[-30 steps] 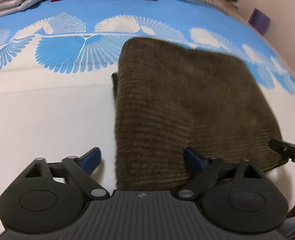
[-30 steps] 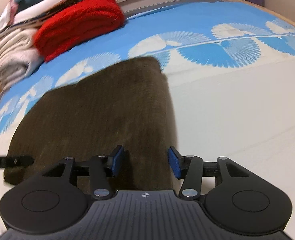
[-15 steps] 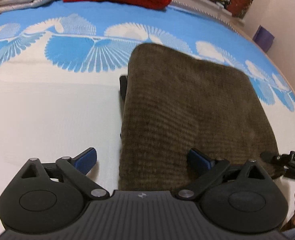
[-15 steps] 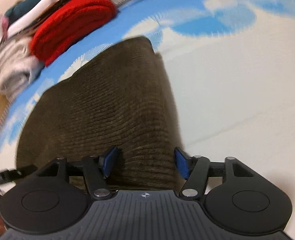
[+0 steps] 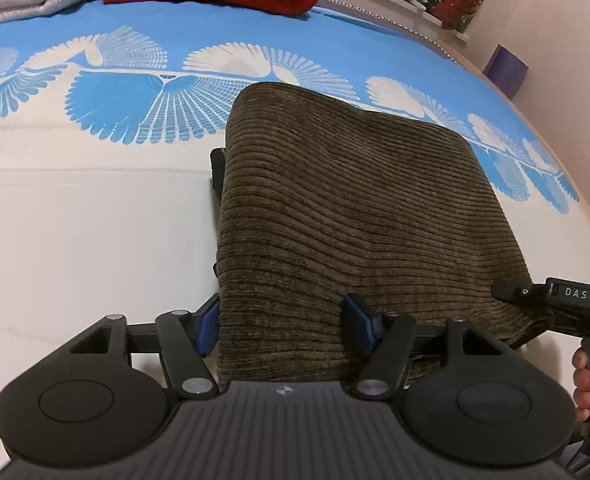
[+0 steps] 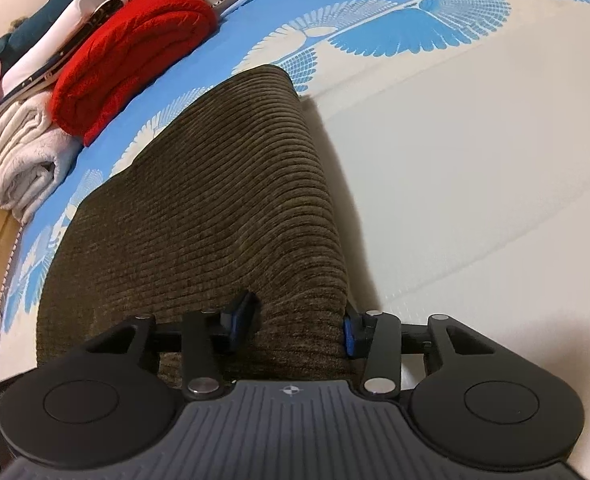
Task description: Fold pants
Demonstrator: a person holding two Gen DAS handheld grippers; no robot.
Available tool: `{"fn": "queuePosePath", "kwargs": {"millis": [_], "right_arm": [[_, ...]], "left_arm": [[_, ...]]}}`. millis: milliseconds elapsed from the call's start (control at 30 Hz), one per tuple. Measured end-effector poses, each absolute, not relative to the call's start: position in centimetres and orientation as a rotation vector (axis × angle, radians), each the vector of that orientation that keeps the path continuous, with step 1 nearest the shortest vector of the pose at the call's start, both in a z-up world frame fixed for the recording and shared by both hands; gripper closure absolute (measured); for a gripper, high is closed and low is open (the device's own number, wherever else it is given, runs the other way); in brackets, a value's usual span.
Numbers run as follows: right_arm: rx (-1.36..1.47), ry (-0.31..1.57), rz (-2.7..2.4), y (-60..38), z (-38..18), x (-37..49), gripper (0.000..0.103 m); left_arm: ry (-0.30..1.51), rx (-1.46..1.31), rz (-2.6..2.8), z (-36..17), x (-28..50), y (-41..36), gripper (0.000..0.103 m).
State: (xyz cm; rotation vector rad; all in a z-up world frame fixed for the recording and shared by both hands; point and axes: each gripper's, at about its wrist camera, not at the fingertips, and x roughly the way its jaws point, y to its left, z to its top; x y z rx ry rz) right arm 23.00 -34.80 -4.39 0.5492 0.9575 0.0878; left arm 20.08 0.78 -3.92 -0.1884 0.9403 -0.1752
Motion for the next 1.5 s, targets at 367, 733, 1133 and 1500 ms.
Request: {"fn": "queuePosePath", "kwargs": {"millis": [367, 733, 1133, 1500], "right_arm": [[0.341, 0.825, -0.003, -32.4, -0.8, 20.9, 0.024], [0.117, 0.579, 0.060, -25.9, 3.2, 7.8, 0.003], [-0.013, 0.595, 0.059, -22.6, -0.3, 3.0, 0.003], [0.009, 0.583, 0.010, -23.3, -0.5, 3.1, 0.003]], "left_arm": [[0.890, -0.151, -0.085, -1.4, 17.7, 0.1, 0.002], [0.840, 0.032, -0.062, -0.5, 4.6, -3.1, 0.000], [0.810, 0.016, -0.041, -1.4, 1.6, -2.3, 0.000], [0.808, 0.027, -0.061, -1.4, 1.8, -2.8, 0.000]]}}
